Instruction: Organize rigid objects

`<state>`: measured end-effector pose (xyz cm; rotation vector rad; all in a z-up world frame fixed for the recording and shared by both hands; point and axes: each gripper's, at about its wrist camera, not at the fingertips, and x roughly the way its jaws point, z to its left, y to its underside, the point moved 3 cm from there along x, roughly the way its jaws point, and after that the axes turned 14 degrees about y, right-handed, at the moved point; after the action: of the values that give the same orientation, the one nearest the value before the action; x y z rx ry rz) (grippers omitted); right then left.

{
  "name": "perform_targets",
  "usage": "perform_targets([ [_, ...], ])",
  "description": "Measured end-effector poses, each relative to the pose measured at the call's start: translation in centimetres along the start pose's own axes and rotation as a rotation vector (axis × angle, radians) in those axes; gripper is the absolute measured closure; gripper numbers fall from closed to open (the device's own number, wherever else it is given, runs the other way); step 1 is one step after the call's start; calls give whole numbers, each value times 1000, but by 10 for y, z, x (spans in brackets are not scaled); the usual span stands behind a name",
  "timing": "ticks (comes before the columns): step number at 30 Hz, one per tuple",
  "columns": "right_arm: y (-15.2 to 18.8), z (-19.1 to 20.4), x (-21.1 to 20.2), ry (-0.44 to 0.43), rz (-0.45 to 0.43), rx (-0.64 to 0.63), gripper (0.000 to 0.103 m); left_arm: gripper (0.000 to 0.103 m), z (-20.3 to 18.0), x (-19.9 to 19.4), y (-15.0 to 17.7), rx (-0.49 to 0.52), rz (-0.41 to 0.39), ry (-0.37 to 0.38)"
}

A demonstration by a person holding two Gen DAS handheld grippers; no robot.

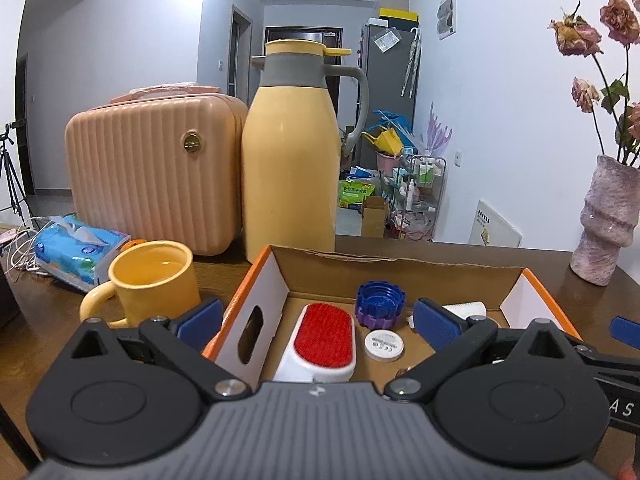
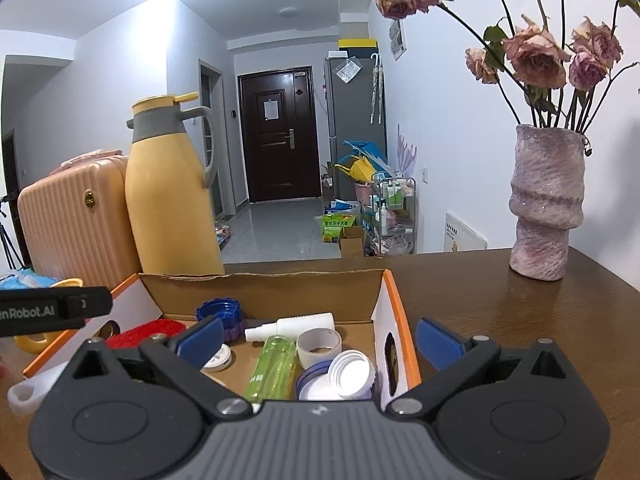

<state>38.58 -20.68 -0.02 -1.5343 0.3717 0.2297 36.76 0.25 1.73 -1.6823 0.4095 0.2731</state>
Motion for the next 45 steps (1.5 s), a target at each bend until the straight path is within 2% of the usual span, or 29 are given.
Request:
perform_targets([
  [10, 6, -7, -52, -20, -18, -14, 0, 0, 2, -54, 13, 22, -8, 0],
  [22, 34, -20, -143, -51, -21, -47, 0, 0, -2, -151, 40, 65, -31, 42],
  [34, 70, -33, -246, -85, -58, -82, 0, 0, 0, -241, 90, 102, -44, 50],
  [45, 106, -48, -307, -91, -56, -62, 0, 0, 1, -288, 134, 113, -14, 62],
])
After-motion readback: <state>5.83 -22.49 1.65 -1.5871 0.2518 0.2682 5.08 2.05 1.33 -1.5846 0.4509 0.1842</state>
